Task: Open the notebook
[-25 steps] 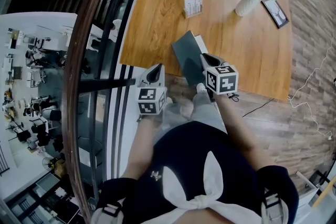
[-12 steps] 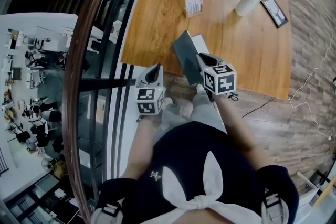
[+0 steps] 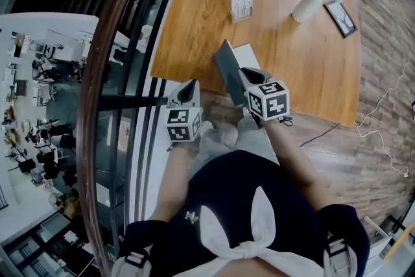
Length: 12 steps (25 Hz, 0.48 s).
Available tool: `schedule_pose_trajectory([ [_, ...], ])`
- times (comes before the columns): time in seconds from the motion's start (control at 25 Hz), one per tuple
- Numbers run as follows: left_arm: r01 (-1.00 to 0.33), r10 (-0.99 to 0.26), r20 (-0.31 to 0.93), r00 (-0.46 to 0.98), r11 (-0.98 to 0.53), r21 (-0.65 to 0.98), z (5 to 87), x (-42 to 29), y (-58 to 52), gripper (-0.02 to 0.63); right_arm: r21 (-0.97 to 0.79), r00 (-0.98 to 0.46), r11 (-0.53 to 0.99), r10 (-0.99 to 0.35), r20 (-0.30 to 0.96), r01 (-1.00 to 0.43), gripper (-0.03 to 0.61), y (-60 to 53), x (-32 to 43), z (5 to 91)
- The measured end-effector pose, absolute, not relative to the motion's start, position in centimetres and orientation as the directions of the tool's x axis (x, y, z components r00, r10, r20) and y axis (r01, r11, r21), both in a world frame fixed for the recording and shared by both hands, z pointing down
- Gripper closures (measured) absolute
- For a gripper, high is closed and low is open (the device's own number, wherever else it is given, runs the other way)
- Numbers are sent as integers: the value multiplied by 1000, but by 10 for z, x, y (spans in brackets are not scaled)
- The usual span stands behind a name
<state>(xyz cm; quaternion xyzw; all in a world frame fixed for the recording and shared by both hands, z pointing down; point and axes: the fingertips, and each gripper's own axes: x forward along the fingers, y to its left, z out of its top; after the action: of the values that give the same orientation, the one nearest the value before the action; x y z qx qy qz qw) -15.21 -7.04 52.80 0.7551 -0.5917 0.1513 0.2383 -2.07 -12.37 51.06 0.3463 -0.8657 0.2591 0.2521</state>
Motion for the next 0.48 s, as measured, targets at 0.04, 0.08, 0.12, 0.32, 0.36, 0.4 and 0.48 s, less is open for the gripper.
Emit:
schedule_pose_trajectory([
  [0.04,-966,-822,510,252,-184,181,528,-152,-70,595,-276,-638,630,-465,614,-726,560,-123,-22,510],
  [0.08,-967,-823,510,250,-181,182,528,-152,-70,597,-279,-642,634,-461,613,-721,560,-122,-24,509],
  [0.12,-967,-823,510,248,-179,182,528,-153,-70,597,-281,-646,638,-457,611,-717,560,-121,-26,508],
  [0.32,-969,-827,509,238,-170,178,524,-158,-67,597,-294,-664,650,-443,602,-700,558,-114,-37,503],
  [0.36,-970,-829,508,236,-167,178,524,-159,-67,596,-299,-669,653,-439,600,-696,558,-113,-39,503],
  [0.4,-970,-830,507,233,-164,178,525,-159,-66,597,-303,-674,655,-435,598,-692,558,-112,-40,504],
  [0.48,-971,-832,506,229,-159,179,528,-160,-65,596,-309,-682,661,-428,594,-684,557,-110,-43,506],
])
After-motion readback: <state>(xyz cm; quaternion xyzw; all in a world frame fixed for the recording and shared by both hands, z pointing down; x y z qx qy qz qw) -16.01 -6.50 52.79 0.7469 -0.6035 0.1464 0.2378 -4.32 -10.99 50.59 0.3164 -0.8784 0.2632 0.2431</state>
